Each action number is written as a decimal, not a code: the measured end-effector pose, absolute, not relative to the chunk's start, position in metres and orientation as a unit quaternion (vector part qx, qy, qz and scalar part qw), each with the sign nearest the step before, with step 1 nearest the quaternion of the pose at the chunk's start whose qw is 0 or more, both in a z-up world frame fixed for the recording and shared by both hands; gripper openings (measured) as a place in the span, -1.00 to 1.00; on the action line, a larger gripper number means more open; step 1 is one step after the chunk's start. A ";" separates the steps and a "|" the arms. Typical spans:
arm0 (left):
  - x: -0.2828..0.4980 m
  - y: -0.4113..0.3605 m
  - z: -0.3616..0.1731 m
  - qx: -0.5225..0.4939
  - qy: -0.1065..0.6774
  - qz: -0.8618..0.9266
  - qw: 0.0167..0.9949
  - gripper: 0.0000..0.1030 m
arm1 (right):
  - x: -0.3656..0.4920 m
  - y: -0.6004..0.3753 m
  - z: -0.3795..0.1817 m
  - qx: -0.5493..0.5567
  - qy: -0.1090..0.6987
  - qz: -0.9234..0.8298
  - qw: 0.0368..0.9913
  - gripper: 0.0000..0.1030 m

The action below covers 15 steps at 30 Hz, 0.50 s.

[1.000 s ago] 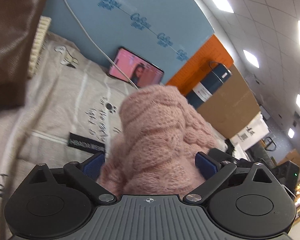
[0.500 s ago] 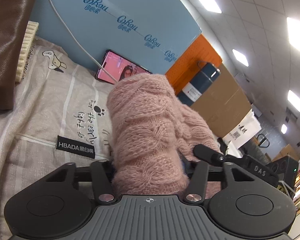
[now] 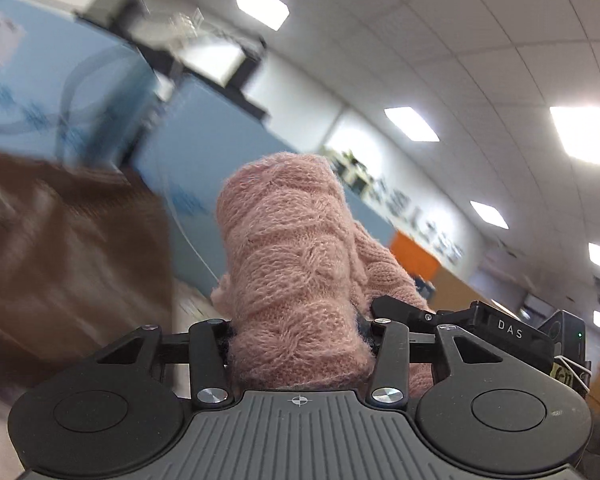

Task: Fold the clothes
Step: 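Carry the sweater bundle with both grippers toward the brown leather jacket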

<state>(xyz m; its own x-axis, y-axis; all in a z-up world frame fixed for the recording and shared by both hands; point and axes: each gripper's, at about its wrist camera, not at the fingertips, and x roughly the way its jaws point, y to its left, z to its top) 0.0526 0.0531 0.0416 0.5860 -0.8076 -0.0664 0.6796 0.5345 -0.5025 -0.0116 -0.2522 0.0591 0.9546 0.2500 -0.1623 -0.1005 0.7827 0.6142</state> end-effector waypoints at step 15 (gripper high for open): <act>0.184 0.139 0.031 -0.237 0.183 -0.237 0.924 0.05 | 0.192 -0.118 0.068 0.220 0.179 0.138 0.949 0.03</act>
